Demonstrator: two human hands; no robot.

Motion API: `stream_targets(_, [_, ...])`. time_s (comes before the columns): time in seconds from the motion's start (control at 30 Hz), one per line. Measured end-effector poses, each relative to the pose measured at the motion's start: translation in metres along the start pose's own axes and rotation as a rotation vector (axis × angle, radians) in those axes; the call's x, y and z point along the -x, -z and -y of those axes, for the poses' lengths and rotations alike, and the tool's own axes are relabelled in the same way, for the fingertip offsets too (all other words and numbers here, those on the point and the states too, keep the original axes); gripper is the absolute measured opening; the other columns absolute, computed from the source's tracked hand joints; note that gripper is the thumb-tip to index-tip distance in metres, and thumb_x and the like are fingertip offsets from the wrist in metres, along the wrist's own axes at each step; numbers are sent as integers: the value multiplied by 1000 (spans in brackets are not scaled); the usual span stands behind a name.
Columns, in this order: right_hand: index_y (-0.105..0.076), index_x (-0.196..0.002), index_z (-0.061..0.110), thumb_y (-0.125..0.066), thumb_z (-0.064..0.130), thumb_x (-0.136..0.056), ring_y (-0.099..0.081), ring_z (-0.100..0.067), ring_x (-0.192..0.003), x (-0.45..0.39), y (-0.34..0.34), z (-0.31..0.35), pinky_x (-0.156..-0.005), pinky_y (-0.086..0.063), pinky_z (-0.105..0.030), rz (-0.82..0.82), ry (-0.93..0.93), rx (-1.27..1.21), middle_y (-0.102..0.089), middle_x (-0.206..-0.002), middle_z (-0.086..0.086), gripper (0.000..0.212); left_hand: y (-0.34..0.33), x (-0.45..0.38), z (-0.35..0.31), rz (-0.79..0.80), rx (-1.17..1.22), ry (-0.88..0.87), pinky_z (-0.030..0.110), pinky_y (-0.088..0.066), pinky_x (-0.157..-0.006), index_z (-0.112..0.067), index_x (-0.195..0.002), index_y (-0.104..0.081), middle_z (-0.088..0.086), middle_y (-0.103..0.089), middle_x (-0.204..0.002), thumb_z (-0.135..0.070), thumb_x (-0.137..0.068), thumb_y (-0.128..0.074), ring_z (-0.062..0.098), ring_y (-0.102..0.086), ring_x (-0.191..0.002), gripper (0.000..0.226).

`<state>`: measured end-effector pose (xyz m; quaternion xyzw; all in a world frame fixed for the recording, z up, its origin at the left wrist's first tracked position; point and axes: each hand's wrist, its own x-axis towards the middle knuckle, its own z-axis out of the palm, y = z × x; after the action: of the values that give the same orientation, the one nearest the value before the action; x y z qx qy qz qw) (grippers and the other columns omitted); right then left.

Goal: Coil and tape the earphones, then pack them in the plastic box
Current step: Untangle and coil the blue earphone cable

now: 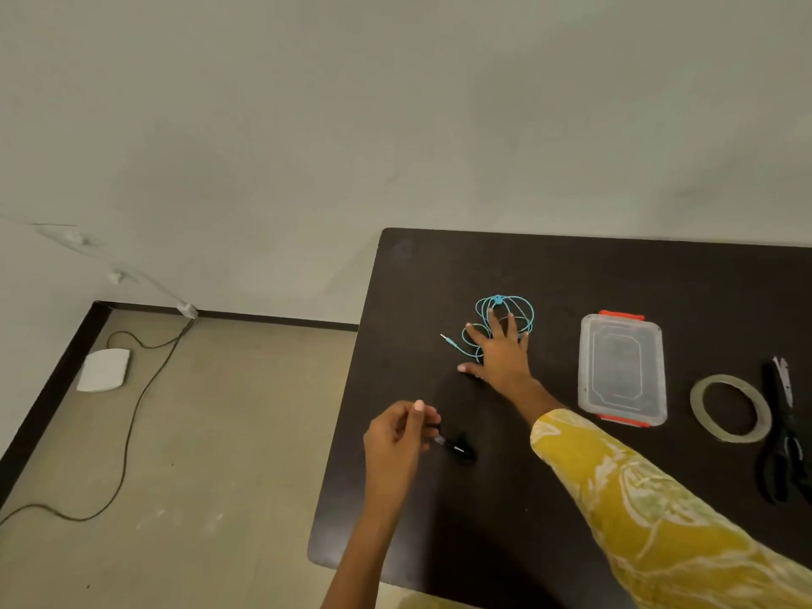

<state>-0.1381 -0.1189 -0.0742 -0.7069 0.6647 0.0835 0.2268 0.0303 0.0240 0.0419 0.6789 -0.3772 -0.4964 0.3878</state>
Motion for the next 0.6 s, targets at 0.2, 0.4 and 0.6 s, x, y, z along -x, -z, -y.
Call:
stream_targets(0.2, [-42, -133, 7, -61, 9, -86, -44, -30, -125, 22, -22, 1, -100, -44, -40, -125, 132, 201, -39, -139, -14, 50, 7, 9, 12, 26, -20, 29, 18, -53, -61, -2, -89, -69, 10, -73, -82, -17, -97, -49, 14, -70, -72, 26])
stream_targets(0.4, [-51, -126, 8, -55, 7, -89, -54, -27, -113, 48, -4, -26, -94, -45, -33, -107, 164, -15, -49, -131, -13, 38, -8, 24, 16, 84, -54, 26, 24, -53, -65, -4, -91, -68, 8, -73, -85, -18, -98, -47, 20, -70, -77, 26])
stream_targets(0.6, [-63, -111, 14, -66, 7, -85, -61, -19, -107, 114, 16, -56, -94, -49, -26, -206, 211, -364, -59, -122, -5, 27, -46, 43, 29, 125, -130, 14, 25, -55, -69, -10, -100, -69, 4, -72, -90, -16, -95, -54, 19, -69, -82, 17])
